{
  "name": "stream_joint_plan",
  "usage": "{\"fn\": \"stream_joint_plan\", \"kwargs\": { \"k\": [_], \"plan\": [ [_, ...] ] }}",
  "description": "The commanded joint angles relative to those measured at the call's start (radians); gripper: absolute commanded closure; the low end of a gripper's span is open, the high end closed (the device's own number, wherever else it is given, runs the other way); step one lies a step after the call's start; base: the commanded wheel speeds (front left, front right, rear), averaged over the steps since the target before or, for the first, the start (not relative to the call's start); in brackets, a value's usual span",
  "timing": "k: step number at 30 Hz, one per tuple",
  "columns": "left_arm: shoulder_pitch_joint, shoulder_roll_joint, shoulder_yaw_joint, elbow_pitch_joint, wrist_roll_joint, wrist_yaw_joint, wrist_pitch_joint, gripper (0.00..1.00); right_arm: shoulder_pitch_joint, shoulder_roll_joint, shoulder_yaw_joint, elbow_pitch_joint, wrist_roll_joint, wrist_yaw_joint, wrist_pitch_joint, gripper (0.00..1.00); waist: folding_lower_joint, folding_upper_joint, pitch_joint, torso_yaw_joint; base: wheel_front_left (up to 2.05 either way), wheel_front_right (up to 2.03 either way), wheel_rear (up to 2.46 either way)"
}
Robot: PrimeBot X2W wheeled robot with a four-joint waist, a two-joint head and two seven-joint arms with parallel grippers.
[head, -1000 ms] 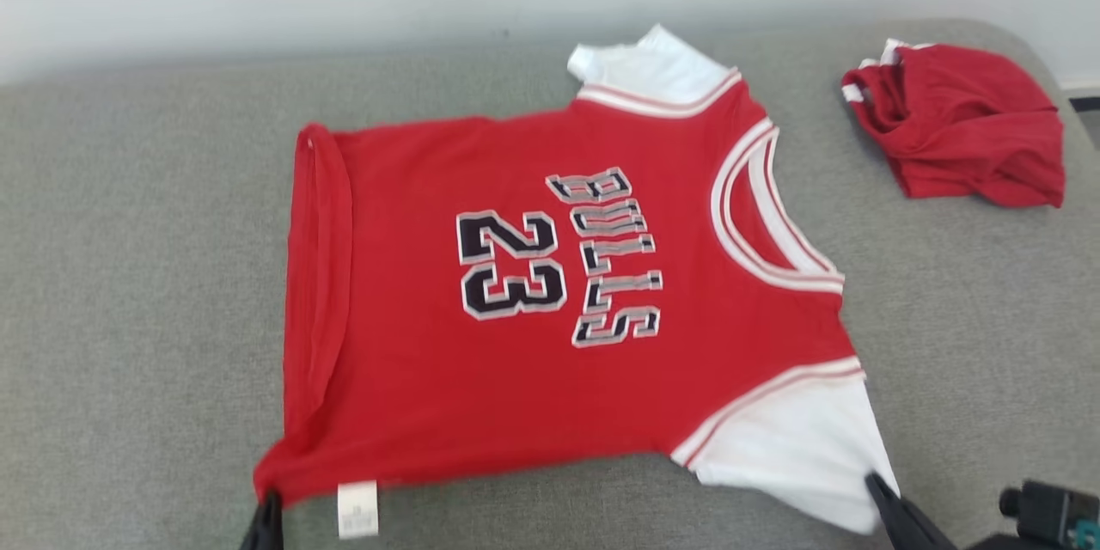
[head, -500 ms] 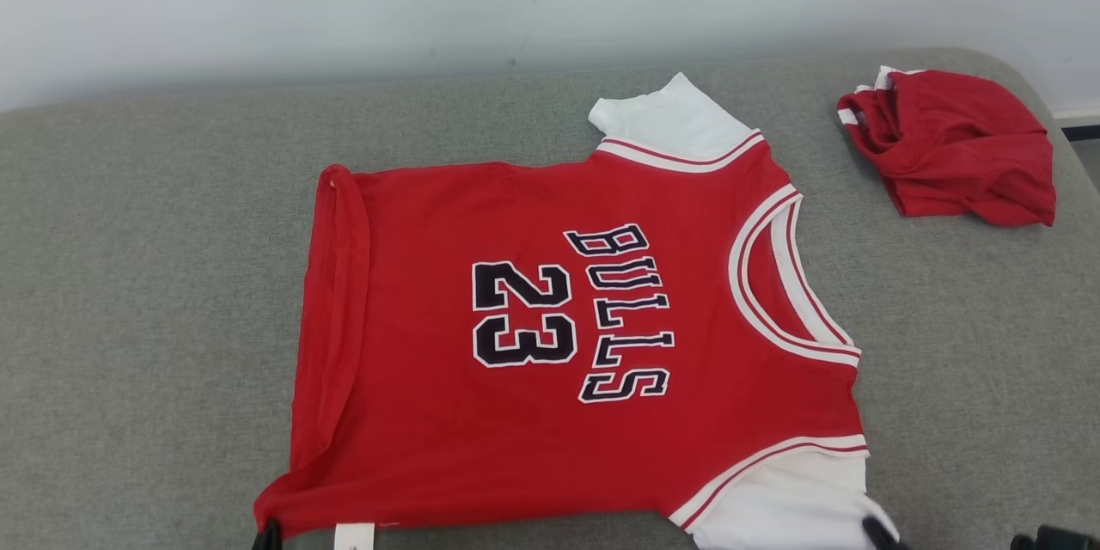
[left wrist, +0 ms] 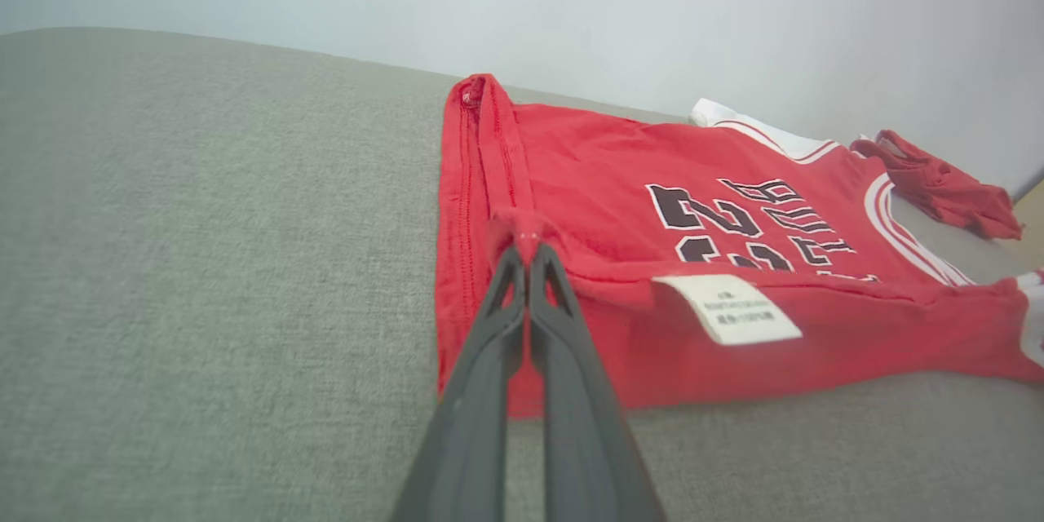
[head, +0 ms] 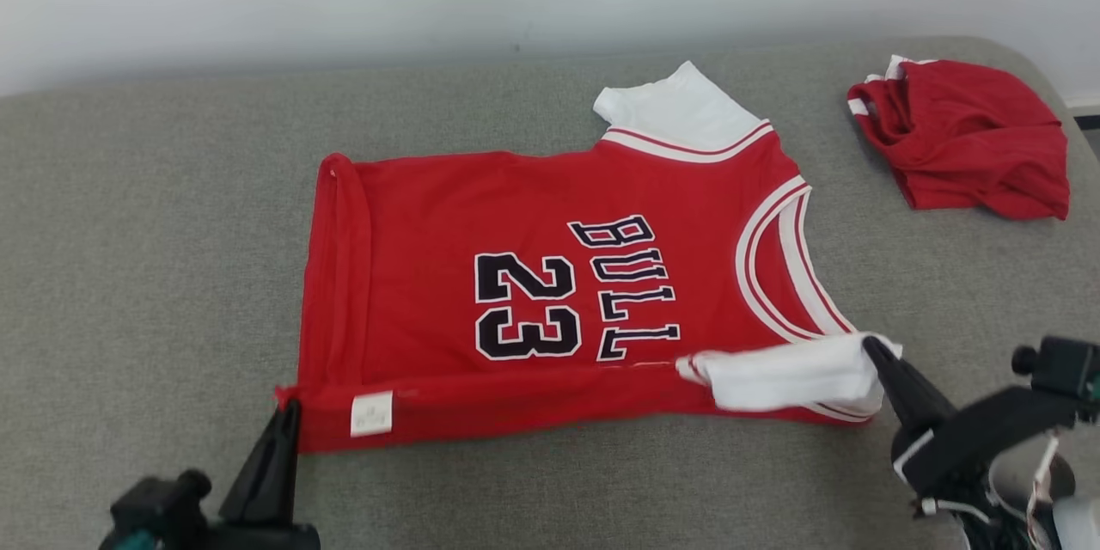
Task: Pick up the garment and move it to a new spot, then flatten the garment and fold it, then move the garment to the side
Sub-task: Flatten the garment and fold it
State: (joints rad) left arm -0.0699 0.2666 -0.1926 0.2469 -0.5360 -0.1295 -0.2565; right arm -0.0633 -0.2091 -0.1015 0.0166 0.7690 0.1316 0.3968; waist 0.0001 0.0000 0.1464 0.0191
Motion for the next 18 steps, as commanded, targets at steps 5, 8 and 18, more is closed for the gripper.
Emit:
{"fn": "stream_joint_plan", "kwargs": {
  "k": [5, 8, 18],
  "plan": [
    [-0.15, 0.044, -0.073, 0.11, 0.006, -0.001, 0.014, 1.0, -0.181, -0.012, 0.025, 0.172, -0.044, -0.002, 0.0, 1.0, -0.0001, 0.0, 0.042, 0.008, 0.0, 0.0, 0.0],
    [-0.2, 0.052, -0.1, 0.155, -0.002, -0.001, 0.016, 1.0, -0.233, -0.014, 0.045, 0.225, -0.056, -0.002, -0.013, 1.0, -0.0001, 0.0, 0.054, 0.009, 0.0, 0.0, 0.0],
    [-0.337, 0.073, -0.192, 0.336, -0.046, 0.0, -0.007, 0.98, -0.371, -0.037, 0.146, 0.405, -0.069, -0.002, -0.159, 0.17, -0.0001, 0.0, 0.063, -0.001, 0.0, 0.0, 0.0]
  ]
}}
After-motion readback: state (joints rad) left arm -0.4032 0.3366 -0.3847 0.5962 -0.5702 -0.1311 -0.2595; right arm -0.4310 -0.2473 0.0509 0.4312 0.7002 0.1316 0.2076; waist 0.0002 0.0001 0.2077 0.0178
